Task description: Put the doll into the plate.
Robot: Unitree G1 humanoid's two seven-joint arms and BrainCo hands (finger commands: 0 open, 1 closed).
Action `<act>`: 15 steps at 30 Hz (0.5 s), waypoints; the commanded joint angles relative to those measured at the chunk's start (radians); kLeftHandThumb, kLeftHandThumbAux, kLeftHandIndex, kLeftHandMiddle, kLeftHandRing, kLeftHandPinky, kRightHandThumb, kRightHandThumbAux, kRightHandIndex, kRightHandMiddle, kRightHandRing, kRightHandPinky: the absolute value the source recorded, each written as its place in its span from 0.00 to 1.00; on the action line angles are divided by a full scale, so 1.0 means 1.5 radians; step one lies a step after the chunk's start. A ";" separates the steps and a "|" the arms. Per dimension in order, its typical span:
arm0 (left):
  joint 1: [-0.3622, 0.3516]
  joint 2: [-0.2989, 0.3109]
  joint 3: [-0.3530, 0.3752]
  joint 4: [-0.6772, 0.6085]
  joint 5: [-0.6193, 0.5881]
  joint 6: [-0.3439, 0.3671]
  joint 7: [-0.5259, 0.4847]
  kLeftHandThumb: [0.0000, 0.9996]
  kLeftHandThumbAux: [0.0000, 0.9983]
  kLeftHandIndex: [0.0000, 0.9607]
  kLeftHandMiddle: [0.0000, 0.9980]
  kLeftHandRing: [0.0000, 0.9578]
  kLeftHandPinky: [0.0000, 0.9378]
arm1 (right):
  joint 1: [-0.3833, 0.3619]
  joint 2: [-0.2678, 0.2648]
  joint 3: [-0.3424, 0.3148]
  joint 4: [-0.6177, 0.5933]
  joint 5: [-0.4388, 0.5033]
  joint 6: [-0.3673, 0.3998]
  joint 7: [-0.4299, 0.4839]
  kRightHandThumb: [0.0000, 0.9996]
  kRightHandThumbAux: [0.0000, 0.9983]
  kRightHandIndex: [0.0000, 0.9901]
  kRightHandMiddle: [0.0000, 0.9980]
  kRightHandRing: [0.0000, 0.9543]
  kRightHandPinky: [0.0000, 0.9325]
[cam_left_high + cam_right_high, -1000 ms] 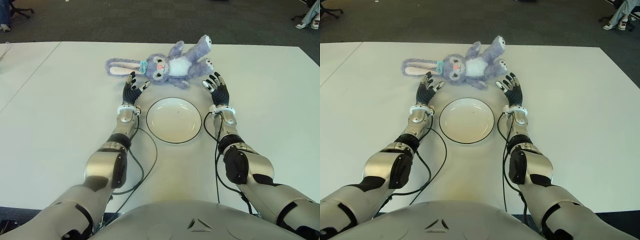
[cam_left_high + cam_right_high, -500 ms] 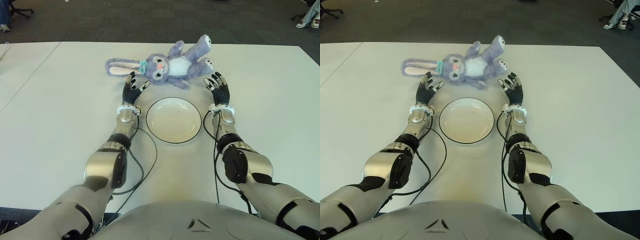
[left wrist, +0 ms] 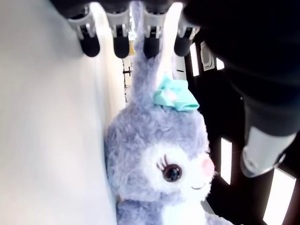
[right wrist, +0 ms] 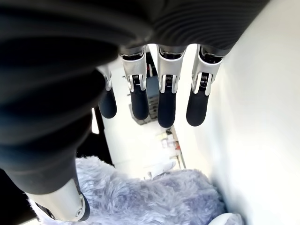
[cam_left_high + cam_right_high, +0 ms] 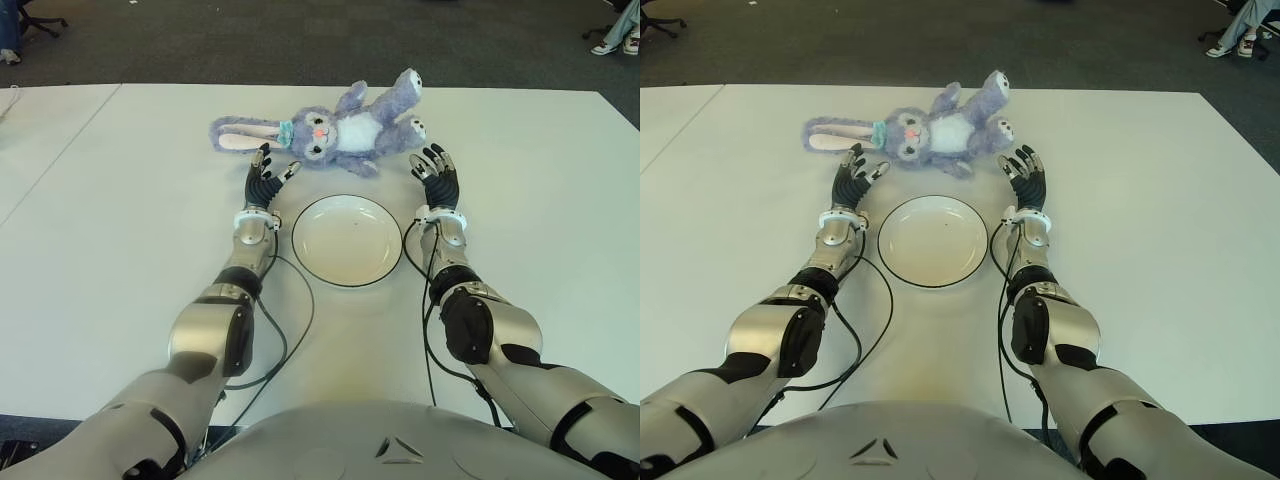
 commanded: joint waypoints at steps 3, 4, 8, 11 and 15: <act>0.132 -0.029 -0.003 0.093 0.009 0.101 -0.003 0.00 0.61 0.07 0.08 0.07 0.06 | 0.035 0.024 -0.024 0.054 0.037 0.039 0.012 0.25 0.79 0.15 0.17 0.21 0.27; 0.131 -0.029 -0.004 0.093 0.010 0.102 -0.002 0.00 0.61 0.07 0.08 0.07 0.06 | 0.034 0.024 -0.024 0.054 0.038 0.039 0.012 0.25 0.79 0.15 0.17 0.21 0.27; 0.129 -0.030 -0.004 0.093 0.009 0.106 -0.004 0.00 0.62 0.07 0.08 0.07 0.06 | 0.027 0.023 -0.026 0.055 0.040 0.038 0.016 0.26 0.78 0.15 0.18 0.22 0.27; 0.129 -0.030 0.000 0.093 0.004 0.106 -0.011 0.00 0.62 0.07 0.08 0.07 0.07 | 0.018 0.023 -0.027 0.054 0.040 0.036 0.018 0.29 0.78 0.16 0.19 0.22 0.28; 0.131 -0.032 0.000 0.093 0.005 0.102 -0.010 0.00 0.62 0.06 0.08 0.07 0.06 | 0.007 0.020 -0.024 0.053 0.034 0.032 0.013 0.33 0.78 0.18 0.20 0.23 0.28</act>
